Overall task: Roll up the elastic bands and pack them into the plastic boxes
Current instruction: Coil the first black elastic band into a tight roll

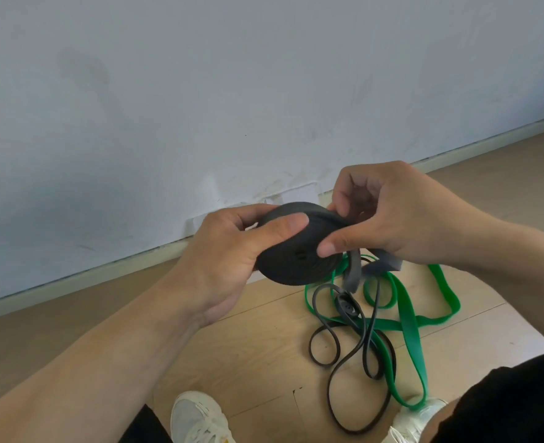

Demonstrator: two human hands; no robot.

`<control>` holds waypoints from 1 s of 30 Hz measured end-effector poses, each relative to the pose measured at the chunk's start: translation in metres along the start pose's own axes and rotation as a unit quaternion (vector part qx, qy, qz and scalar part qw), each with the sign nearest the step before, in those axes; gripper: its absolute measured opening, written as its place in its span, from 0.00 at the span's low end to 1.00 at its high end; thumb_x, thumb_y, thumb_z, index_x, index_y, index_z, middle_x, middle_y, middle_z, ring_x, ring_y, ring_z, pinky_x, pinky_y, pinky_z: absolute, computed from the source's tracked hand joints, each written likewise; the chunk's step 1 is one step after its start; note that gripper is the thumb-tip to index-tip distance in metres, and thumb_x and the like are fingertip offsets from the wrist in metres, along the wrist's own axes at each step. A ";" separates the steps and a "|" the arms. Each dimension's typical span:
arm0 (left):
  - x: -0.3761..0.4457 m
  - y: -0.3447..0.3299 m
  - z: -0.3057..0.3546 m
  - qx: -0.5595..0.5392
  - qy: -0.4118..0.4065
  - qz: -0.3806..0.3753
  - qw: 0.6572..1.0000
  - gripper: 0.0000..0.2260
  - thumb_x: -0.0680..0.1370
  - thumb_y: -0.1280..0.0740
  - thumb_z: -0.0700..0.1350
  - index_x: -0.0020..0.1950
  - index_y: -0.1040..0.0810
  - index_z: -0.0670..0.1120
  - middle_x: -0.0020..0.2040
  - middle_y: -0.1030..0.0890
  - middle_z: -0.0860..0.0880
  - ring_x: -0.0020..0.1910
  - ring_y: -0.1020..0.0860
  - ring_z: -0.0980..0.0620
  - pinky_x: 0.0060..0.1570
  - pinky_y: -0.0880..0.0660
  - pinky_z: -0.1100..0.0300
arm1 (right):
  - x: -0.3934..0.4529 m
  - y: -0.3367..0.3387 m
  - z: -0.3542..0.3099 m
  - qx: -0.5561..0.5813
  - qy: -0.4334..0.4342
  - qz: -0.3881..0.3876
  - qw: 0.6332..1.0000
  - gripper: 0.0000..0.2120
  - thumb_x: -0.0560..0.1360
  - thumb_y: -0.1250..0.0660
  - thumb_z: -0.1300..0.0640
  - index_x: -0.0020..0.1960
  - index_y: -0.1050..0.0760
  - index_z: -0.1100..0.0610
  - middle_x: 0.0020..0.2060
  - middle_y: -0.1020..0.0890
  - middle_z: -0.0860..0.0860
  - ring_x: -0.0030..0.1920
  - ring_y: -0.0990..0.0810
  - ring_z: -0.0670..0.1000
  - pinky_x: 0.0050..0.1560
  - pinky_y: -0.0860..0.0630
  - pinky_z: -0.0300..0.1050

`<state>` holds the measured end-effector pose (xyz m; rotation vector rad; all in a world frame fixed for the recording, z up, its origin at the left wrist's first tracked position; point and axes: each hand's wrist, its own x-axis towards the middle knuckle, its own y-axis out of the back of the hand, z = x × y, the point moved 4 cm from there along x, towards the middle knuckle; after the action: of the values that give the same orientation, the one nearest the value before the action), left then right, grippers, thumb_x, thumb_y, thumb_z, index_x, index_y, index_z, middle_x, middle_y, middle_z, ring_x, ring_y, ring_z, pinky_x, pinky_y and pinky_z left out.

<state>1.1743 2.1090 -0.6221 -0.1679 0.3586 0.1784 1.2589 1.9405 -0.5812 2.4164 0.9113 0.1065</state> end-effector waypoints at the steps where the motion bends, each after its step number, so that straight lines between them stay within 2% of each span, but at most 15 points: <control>1: 0.000 0.000 0.000 -0.015 0.010 0.008 1.000 0.21 0.64 0.25 0.50 0.54 0.14 0.41 0.51 0.12 0.41 0.50 0.14 0.45 0.53 0.16 0.52 | 0.000 0.002 0.001 0.010 -0.005 -0.004 1.000 0.20 0.60 0.15 0.54 0.40 0.26 0.58 0.38 0.17 0.62 0.32 0.22 0.57 0.37 0.25 0.51; 3: -0.001 -0.001 -0.001 -0.034 0.023 0.018 0.999 0.21 0.66 0.26 0.50 0.54 0.15 0.39 0.52 0.13 0.40 0.48 0.14 0.45 0.53 0.17 0.49 | 0.000 0.001 0.006 0.041 -0.014 -0.006 0.999 0.19 0.61 0.16 0.56 0.40 0.25 0.58 0.34 0.18 0.59 0.31 0.23 0.49 0.34 0.28 0.42; 5: -0.002 -0.001 -0.001 -0.028 0.021 0.033 0.999 0.20 0.65 0.25 0.51 0.52 0.14 0.41 0.50 0.12 0.42 0.46 0.14 0.46 0.50 0.17 0.50 | 0.001 -0.003 0.009 0.071 -0.027 -0.005 0.997 0.16 0.62 0.16 0.58 0.41 0.23 0.57 0.31 0.17 0.51 0.30 0.22 0.46 0.33 0.26 0.37; 6: -0.003 -0.001 -0.001 -0.016 0.014 0.040 0.999 0.21 0.62 0.24 0.51 0.52 0.14 0.43 0.49 0.12 0.43 0.46 0.14 0.47 0.47 0.16 0.52 | 0.001 -0.005 0.011 0.080 -0.032 -0.005 0.996 0.16 0.62 0.16 0.59 0.41 0.22 0.56 0.32 0.16 0.50 0.31 0.20 0.46 0.34 0.24 0.37; 8: -0.003 0.000 0.000 0.017 0.003 0.043 0.999 0.23 0.58 0.21 0.51 0.52 0.13 0.45 0.50 0.12 0.45 0.48 0.13 0.48 0.47 0.17 0.56 | 0.000 -0.008 0.012 0.082 -0.039 -0.014 0.996 0.16 0.62 0.16 0.59 0.42 0.22 0.56 0.35 0.14 0.52 0.34 0.18 0.49 0.39 0.20 0.46; 10: -0.002 0.000 -0.001 0.038 0.002 0.033 0.999 0.22 0.58 0.21 0.50 0.50 0.12 0.45 0.48 0.12 0.45 0.49 0.13 0.46 0.49 0.18 0.56 | -0.001 -0.009 0.009 0.077 -0.048 -0.032 0.995 0.18 0.62 0.17 0.57 0.44 0.23 0.56 0.37 0.13 0.54 0.35 0.17 0.53 0.43 0.18 0.55; 11: -0.002 0.000 -0.001 0.044 0.001 0.032 0.999 0.21 0.59 0.21 0.50 0.50 0.12 0.45 0.47 0.12 0.45 0.48 0.13 0.46 0.49 0.18 0.56 | -0.001 -0.007 0.008 0.066 -0.051 -0.041 0.996 0.18 0.62 0.17 0.57 0.44 0.24 0.56 0.37 0.13 0.54 0.34 0.17 0.52 0.42 0.19 0.55; 14: 0.000 0.002 0.000 0.105 -0.015 0.040 0.994 0.18 0.61 0.23 0.54 0.48 0.12 0.47 0.44 0.12 0.48 0.46 0.14 0.49 0.48 0.19 0.57 | 0.000 -0.001 0.006 -0.007 -0.041 -0.060 0.997 0.17 0.65 0.19 0.55 0.43 0.27 0.54 0.36 0.13 0.51 0.30 0.23 0.48 0.38 0.24 0.45; 16: 0.001 0.004 -0.001 0.125 -0.001 0.029 0.992 0.18 0.61 0.24 0.56 0.46 0.12 0.48 0.42 0.12 0.49 0.44 0.15 0.51 0.49 0.21 0.56 | 0.000 0.004 0.005 -0.061 -0.031 -0.056 0.996 0.13 0.70 0.21 0.57 0.44 0.26 0.51 0.38 0.12 0.45 0.32 0.20 0.46 0.37 0.24 0.37; 18: 0.001 0.007 0.000 0.136 0.013 0.007 0.991 0.19 0.61 0.24 0.57 0.46 0.12 0.48 0.43 0.12 0.47 0.45 0.15 0.49 0.52 0.20 0.53 | -0.003 0.009 0.002 -0.080 -0.018 -0.035 0.996 0.10 0.72 0.24 0.59 0.44 0.24 0.49 0.39 0.12 0.43 0.37 0.15 0.45 0.41 0.22 0.34; 21: 0.002 0.012 0.005 0.139 0.007 -0.011 0.990 0.20 0.63 0.25 0.56 0.49 0.13 0.46 0.46 0.12 0.44 0.49 0.14 0.47 0.56 0.20 0.52 | -0.006 0.017 -0.002 -0.084 -0.004 -0.010 0.996 0.08 0.72 0.23 0.58 0.42 0.21 0.49 0.38 0.12 0.44 0.39 0.13 0.47 0.48 0.18 0.48; 23: 0.002 0.013 0.007 0.099 0.007 -0.016 0.995 0.18 0.65 0.26 0.53 0.50 0.14 0.44 0.49 0.12 0.43 0.47 0.14 0.49 0.52 0.19 0.58 | -0.006 0.017 -0.002 -0.074 -0.002 -0.011 0.997 0.08 0.72 0.23 0.57 0.42 0.21 0.49 0.38 0.12 0.45 0.40 0.13 0.53 0.48 0.16 0.58; 25: 0.003 0.013 0.009 0.071 0.004 -0.007 0.997 0.18 0.66 0.27 0.52 0.51 0.14 0.43 0.49 0.12 0.43 0.46 0.15 0.50 0.48 0.18 0.61 | -0.008 0.011 -0.003 -0.047 -0.005 -0.010 0.999 0.07 0.72 0.23 0.57 0.43 0.21 0.49 0.38 0.12 0.47 0.40 0.13 0.57 0.46 0.16 0.62; 27: 0.004 0.015 0.008 0.056 -0.004 0.015 0.998 0.18 0.67 0.27 0.51 0.52 0.14 0.42 0.49 0.12 0.43 0.48 0.14 0.49 0.47 0.18 0.61 | -0.010 0.002 0.000 -0.015 -0.009 -0.005 1.000 0.07 0.71 0.23 0.58 0.42 0.21 0.51 0.37 0.12 0.47 0.37 0.13 0.51 0.40 0.17 0.52; 30: 0.002 0.015 0.006 0.029 -0.019 0.038 0.999 0.19 0.68 0.27 0.52 0.54 0.14 0.42 0.52 0.13 0.41 0.53 0.15 0.44 0.49 0.17 0.58 | -0.013 -0.011 0.003 0.032 -0.008 0.024 0.999 0.08 0.70 0.21 0.58 0.41 0.21 0.54 0.35 0.12 0.47 0.32 0.16 0.43 0.35 0.22 0.36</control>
<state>1.1751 2.1255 -0.6193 -0.0942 0.3327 0.2457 1.2435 1.9380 -0.5886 2.4949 0.8604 0.0766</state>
